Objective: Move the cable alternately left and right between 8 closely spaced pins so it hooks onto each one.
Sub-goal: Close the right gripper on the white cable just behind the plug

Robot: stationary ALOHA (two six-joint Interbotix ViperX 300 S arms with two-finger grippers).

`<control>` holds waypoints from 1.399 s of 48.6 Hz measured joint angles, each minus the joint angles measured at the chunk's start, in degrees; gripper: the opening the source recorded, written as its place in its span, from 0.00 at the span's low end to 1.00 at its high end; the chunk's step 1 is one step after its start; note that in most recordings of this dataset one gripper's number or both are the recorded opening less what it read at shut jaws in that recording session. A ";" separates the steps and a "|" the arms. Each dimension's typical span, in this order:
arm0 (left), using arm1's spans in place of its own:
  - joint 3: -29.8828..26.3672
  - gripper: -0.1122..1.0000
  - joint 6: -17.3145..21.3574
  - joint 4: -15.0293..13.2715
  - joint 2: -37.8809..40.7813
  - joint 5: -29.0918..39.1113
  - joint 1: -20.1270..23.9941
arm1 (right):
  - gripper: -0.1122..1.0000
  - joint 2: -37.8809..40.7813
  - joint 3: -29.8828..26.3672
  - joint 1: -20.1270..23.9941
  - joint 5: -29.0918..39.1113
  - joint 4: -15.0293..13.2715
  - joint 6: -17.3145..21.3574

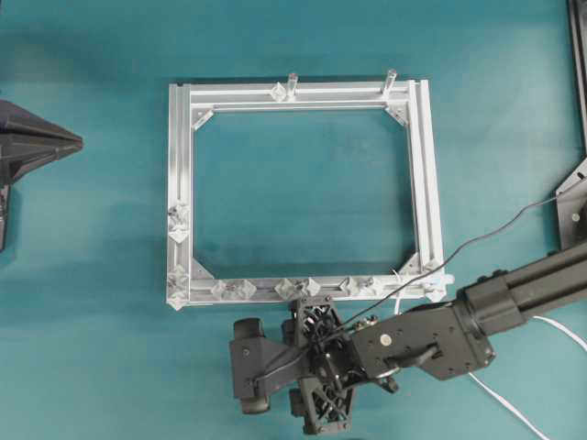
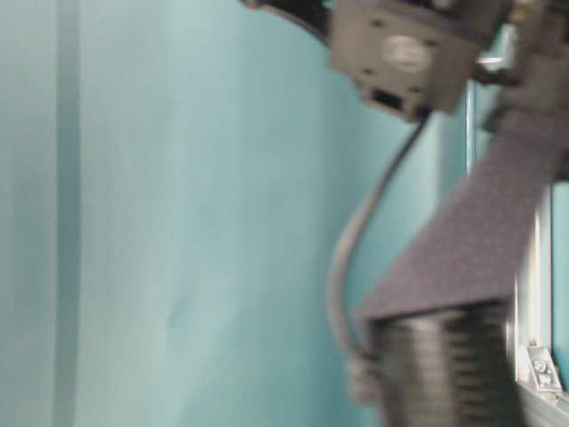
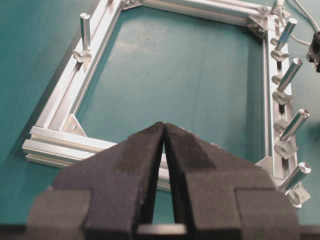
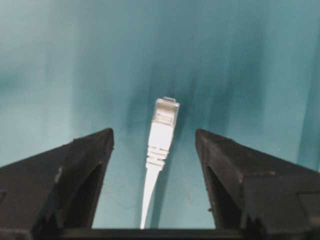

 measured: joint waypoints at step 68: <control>1.32 0.21 0.00 0.00 -0.79 0.00 -1.14 | 0.24 -10.20 5.80 0.79 8.79 -8.09 18.63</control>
